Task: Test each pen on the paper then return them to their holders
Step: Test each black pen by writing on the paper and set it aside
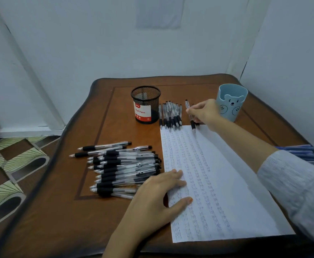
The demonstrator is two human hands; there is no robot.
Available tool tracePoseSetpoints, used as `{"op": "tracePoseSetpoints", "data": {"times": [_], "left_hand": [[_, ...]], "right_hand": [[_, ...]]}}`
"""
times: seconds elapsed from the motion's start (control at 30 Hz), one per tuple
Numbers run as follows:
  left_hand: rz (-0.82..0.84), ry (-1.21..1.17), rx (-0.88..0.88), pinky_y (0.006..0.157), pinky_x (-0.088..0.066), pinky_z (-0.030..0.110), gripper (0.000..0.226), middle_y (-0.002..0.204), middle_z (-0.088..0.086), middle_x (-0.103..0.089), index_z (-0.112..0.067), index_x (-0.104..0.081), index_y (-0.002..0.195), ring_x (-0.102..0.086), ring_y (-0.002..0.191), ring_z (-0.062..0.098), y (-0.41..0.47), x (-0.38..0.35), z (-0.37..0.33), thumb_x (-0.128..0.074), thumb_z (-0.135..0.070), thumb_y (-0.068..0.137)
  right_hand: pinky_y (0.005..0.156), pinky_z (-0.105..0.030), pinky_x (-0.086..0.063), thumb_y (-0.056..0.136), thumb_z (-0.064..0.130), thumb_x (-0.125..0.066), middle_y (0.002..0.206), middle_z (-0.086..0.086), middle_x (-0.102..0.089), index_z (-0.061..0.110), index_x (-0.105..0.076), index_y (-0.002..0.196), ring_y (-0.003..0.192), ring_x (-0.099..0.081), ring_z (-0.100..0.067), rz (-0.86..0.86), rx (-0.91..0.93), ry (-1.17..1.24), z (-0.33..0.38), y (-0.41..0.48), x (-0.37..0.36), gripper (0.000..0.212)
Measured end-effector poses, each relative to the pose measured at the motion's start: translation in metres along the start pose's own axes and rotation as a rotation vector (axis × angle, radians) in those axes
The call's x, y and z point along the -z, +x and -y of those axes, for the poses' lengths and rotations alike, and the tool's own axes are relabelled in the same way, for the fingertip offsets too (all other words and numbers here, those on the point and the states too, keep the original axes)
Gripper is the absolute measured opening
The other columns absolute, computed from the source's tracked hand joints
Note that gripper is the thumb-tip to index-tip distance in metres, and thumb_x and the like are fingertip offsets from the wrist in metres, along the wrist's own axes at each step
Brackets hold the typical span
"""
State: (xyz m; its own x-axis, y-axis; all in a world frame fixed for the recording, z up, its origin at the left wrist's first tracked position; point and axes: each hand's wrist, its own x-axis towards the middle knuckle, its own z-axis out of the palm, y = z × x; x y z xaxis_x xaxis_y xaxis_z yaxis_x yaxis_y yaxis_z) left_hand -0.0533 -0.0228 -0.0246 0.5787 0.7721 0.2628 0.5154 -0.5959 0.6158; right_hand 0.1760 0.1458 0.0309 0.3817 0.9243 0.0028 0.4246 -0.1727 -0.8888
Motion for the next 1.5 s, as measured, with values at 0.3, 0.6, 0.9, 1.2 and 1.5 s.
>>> {"op": "tracePoseSetpoints", "data": {"times": [0.3, 0.6, 0.9, 1.2, 1.5], "left_hand": [[-0.005, 0.001, -0.012, 0.112, -0.027, 0.02, 0.047, 0.139, -0.027, -0.045, -0.033, -0.061, 0.123, -0.026, 0.131, -0.019, 0.0, -0.001, 0.0, -0.055, -0.06, 0.084], [0.007, 0.007, -0.008, 0.11, -0.021, 0.014, 0.045, 0.14, -0.023, -0.046, -0.031, -0.061, 0.124, -0.025, 0.131, -0.017, 0.0, 0.001, -0.005, -0.06, -0.054, 0.085], [0.001, 0.002, -0.013, 0.111, -0.032, 0.027, 0.044, 0.139, -0.019, -0.049, -0.028, -0.062, 0.123, -0.033, 0.131, -0.012, 0.001, 0.002, -0.005, -0.061, -0.052, 0.086], [0.004, 0.012, -0.015, 0.11, -0.034, 0.026, 0.044, 0.139, -0.018, -0.05, -0.028, -0.063, 0.123, -0.035, 0.13, -0.012, 0.002, 0.001, -0.004, -0.062, -0.052, 0.086], [-0.003, 0.002, -0.016, 0.108, -0.036, 0.025, 0.044, 0.138, -0.018, -0.051, -0.027, -0.064, 0.121, -0.038, 0.128, -0.011, 0.001, 0.0, -0.004, -0.063, -0.052, 0.085]], "right_hand": [[0.088, -0.028, -0.053, 0.086, 0.006, -0.07, 0.104, -0.01, -0.069, 0.004, -0.071, 0.099, 0.086, -0.06, -0.016, -0.019, 0.119, -0.217, -0.007, 0.021, -0.022, 0.013], [0.052, -0.008, -0.041, 0.087, 0.005, -0.067, 0.081, 0.003, -0.066, 0.015, -0.071, 0.09, 0.053, -0.05, 0.007, 0.292, 0.458, -0.191, 0.018, -0.05, -0.025, 0.011], [0.06, -0.012, -0.04, 0.083, 0.025, -0.074, 0.084, 0.011, -0.065, 0.019, -0.074, 0.106, 0.071, -0.054, -0.001, 0.495, 0.539, -0.308, 0.007, -0.073, -0.064, 0.023], [0.062, -0.014, -0.043, 0.088, 0.02, -0.069, 0.085, 0.01, -0.064, 0.016, -0.075, 0.095, 0.07, -0.051, -0.004, 0.511, 0.47, -0.196, 0.008, -0.082, -0.058, 0.01], [0.077, -0.033, -0.058, 0.1, 0.022, -0.046, 0.09, -0.012, -0.067, 0.008, -0.054, 0.096, 0.08, -0.067, -0.022, 0.39, 0.119, 0.885, 0.04, -0.089, -0.003, 0.016]]}}
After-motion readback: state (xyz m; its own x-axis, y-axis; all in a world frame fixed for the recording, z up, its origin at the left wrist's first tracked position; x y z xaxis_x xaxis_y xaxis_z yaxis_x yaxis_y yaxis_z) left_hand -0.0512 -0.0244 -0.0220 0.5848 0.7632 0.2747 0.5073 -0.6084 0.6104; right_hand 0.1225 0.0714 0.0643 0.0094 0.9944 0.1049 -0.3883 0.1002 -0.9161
